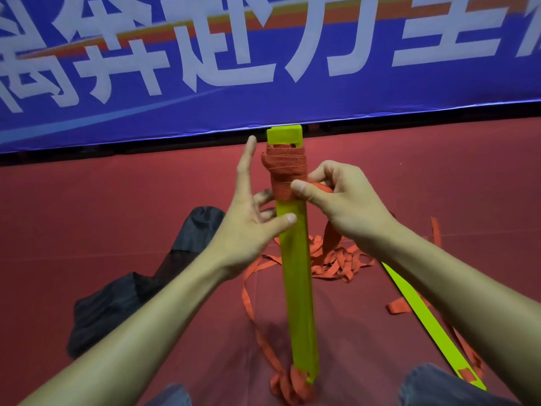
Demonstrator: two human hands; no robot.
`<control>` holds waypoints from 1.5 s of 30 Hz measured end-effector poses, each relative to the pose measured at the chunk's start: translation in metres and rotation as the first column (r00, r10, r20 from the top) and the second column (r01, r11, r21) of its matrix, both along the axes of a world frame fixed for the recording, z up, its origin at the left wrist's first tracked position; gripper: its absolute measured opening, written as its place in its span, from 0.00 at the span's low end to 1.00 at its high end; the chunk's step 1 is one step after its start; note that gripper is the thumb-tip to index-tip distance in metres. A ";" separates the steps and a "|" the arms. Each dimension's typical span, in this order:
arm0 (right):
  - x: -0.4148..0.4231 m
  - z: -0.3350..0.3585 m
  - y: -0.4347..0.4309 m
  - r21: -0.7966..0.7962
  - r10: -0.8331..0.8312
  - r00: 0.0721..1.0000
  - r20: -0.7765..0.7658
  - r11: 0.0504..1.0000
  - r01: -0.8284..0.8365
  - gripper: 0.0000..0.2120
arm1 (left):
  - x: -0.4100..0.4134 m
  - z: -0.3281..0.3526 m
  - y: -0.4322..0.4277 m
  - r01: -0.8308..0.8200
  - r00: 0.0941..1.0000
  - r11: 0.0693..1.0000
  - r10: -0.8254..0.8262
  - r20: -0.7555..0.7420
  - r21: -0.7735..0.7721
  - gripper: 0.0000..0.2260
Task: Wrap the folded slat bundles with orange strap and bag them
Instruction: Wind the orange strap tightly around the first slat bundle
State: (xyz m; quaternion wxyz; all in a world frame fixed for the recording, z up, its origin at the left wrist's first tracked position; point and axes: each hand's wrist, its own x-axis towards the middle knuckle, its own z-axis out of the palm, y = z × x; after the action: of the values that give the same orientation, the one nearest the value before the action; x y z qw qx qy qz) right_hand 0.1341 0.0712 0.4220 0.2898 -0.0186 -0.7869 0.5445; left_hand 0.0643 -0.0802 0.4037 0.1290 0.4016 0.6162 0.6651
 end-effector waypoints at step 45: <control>0.013 0.007 0.003 -0.093 0.053 0.998 -0.017 0.994 -0.055 0.10 | 0.018 -0.003 0.008 -0.047 0.991 0.998 0.042 -0.125 -0.040 0.52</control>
State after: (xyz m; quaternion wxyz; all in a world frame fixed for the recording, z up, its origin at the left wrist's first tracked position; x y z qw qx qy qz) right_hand 0.1473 0.0742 0.4286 0.2796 -0.0068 -0.7585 0.5886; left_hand 0.0822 -0.0721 0.4008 0.0841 0.4255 0.6459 0.6282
